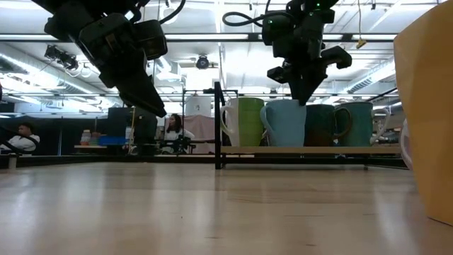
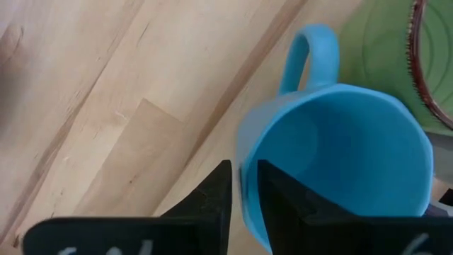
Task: Place coffee mugs
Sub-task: Put the blue mug on the shelf
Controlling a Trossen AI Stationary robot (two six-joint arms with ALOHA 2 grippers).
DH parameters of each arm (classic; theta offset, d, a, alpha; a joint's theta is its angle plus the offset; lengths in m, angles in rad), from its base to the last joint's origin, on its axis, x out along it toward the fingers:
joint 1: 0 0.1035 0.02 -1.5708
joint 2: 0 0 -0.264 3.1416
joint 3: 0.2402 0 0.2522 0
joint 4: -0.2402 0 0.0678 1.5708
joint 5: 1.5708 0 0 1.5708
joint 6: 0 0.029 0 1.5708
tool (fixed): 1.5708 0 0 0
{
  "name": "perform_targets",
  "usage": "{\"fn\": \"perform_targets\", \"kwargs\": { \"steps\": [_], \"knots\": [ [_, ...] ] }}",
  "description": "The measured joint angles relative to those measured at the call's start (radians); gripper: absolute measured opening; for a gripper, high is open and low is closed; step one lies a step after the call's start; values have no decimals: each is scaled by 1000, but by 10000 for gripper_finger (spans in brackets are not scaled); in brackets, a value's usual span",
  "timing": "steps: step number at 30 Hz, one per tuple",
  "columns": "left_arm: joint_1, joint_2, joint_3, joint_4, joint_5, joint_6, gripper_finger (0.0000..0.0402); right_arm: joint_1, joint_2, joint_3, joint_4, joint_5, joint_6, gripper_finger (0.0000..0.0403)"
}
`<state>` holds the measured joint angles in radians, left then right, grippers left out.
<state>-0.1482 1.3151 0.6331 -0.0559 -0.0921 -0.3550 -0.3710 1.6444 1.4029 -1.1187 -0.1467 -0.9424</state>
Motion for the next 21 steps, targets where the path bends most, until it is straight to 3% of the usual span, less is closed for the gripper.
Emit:
{"fn": "perform_targets", "kwargs": {
  "steps": [12,21],
  "knots": [
    [0,0,0,0,0,0,151,0,0,0,0,0,0,134],
    [0,0,0,0,0,0,151,0,0,0,1,0,0,138]
  ]
}}
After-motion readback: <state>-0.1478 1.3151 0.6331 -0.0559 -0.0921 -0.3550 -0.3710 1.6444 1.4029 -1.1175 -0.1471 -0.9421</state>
